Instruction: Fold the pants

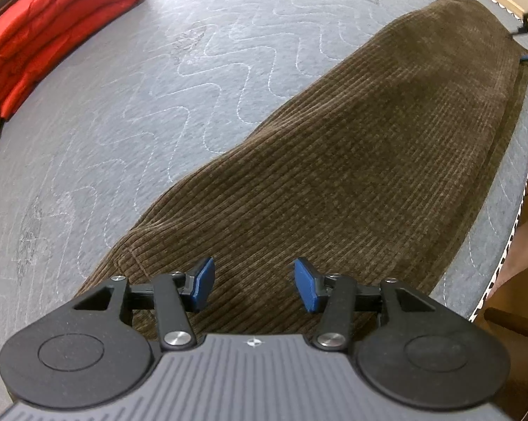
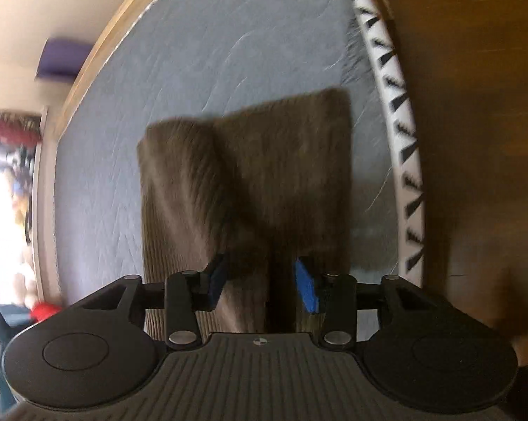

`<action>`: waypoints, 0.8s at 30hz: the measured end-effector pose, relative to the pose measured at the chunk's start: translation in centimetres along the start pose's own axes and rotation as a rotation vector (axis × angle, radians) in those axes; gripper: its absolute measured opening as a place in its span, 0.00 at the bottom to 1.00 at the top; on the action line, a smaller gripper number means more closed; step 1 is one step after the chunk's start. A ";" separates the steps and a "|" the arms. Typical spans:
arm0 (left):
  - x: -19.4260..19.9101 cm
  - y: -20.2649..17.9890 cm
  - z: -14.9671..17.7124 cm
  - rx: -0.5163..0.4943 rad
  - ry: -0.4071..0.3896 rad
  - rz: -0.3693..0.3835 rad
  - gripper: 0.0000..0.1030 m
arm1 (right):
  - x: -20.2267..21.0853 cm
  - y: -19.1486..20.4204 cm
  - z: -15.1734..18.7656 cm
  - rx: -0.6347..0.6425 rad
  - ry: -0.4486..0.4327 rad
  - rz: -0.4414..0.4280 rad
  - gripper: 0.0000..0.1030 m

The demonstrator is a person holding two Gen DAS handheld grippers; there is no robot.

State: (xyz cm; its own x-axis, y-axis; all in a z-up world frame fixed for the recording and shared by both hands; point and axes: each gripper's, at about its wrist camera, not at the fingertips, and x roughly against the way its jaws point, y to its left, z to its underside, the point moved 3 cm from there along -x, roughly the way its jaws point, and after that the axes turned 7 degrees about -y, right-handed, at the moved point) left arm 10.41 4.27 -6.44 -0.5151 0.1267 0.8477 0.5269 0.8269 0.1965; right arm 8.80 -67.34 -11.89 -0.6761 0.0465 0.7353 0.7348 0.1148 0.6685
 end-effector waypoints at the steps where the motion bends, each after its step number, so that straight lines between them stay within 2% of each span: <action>1: 0.0 -0.1 0.0 -0.005 0.001 -0.002 0.54 | -0.2 0.5 0.7 0.000 0.021 -0.020 0.50; 4: 0.0 -0.1 -0.1 -0.002 -0.001 -0.003 0.54 | -2.7 1.2 1.7 -0.024 0.131 -0.052 0.52; 5: 0.1 -0.1 -0.1 0.000 -0.002 -0.004 0.54 | -3.4 1.4 1.8 -0.023 0.137 -0.054 0.52; 7: 0.2 -0.1 0.0 -0.001 -0.005 -0.007 0.54 | -3.5 2.4 1.5 -0.031 0.110 -0.089 0.52; 11: 0.1 0.0 0.3 -0.006 0.004 -0.009 0.55 | -1.0 3.5 -0.4 -0.153 -0.024 -0.291 0.52; 14: -0.1 0.3 0.5 -0.005 0.013 -0.010 0.55 | -0.4 3.3 -1.1 -0.192 -0.074 -0.349 0.51; 19: -0.1 0.2 0.4 -0.005 0.011 -0.002 0.55 | 3.0 3.1 -1.0 -0.123 -0.240 -0.362 0.43; 21: -0.1 0.0 0.3 -0.007 0.009 0.011 0.55 | 2.5 2.5 -1.2 -0.085 -0.202 -0.323 0.43; 24: -0.1 -0.4 0.2 0.006 0.006 0.056 0.55 | 0.7 0.6 -3.2 -0.058 -0.181 -0.200 0.43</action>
State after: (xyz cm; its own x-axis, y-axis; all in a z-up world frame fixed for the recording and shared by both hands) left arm 10.14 4.05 -6.64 -0.4812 0.1695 0.8601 0.5505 0.8220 0.1460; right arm 8.90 -70.42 -10.59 -0.8028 0.2055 0.5597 0.5841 0.0826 0.8075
